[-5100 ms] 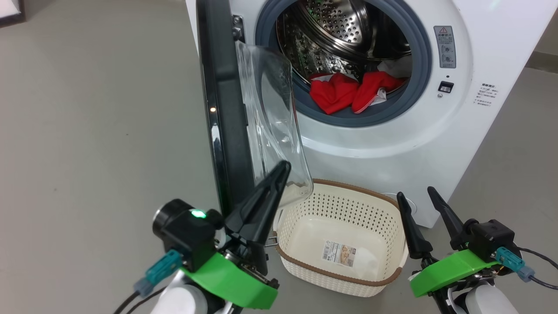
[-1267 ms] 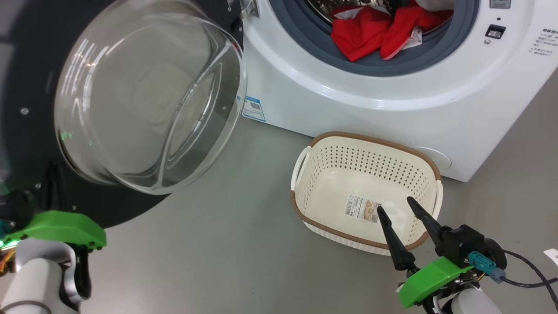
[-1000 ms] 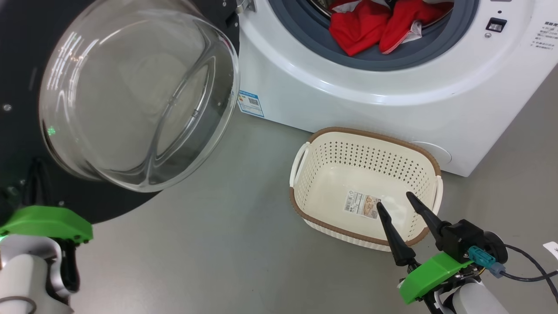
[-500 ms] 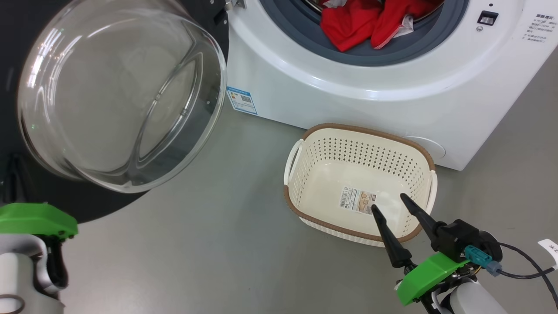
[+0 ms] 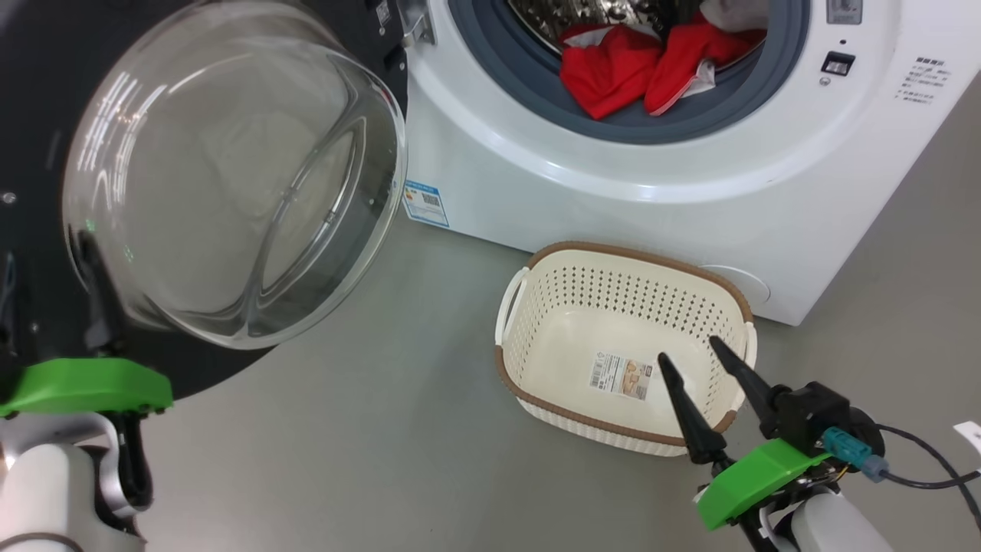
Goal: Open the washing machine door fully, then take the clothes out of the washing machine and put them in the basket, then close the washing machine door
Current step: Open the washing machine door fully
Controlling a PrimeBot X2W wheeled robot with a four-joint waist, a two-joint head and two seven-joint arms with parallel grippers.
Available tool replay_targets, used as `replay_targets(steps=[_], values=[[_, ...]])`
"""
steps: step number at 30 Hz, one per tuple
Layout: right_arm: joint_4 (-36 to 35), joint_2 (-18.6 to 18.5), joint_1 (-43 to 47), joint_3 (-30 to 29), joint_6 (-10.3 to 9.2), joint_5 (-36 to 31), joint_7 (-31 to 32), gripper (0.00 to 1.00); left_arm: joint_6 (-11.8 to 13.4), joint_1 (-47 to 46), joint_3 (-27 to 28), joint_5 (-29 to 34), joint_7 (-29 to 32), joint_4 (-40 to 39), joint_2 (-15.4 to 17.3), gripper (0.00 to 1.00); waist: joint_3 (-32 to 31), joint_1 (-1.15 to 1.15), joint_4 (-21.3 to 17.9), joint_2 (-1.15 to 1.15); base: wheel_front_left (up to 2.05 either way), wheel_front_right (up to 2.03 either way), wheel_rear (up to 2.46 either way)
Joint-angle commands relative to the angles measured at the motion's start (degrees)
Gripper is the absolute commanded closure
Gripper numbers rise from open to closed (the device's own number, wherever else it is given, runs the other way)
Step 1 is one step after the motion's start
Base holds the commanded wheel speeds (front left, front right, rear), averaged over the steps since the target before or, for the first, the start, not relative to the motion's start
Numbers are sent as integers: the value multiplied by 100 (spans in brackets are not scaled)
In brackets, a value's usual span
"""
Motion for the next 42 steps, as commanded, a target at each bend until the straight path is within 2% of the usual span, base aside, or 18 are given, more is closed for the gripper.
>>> replay_targets(steps=[1, 8, 14, 22, 28, 33, 42], values=[[-191, 54, -115, 18, 36, 3, -37, 0, -10, 49, 136, 112, -51, -477, 189, 0, -82, 0, -20, 0, 0, 0, 0], [-470, 105, -94, -397, 36, -174, -37, 0, -216, 365, -49, 229, -51, -1503, 79, 0, -320, 0, -193, 0, 0, 0, 0], [-782, 172, 9, -738, 36, -300, -37, 0, -595, 523, -335, 153, -32, -1797, 92, 0, -533, 0, -481, 0, 0, 0, 0], [-1092, 201, 229, -1127, 36, -432, -37, 0, -796, 804, -513, -27, -39, -1762, -127, 0, -727, 0, -905, 0, 0, 0, 0], [-1325, 203, 458, -1355, 36, -390, -37, 0, -911, 1168, -583, 30, -47, -1707, -141, 0, -907, 0, -1380, 0, 0, 0, 0], [-1440, 204, 576, -1380, 36, -443, -37, 0, -954, 1417, -648, 237, -49, -1727, -43, 0, -979, 0, -1807, 0, 0, 0, 0], [-1706, 204, 732, -1297, 36, -476, -37, 0, -1059, 1873, -611, 414, -51, -1785, -142, 0, -993, 0, -2510, 0, 0, 0, 0]])
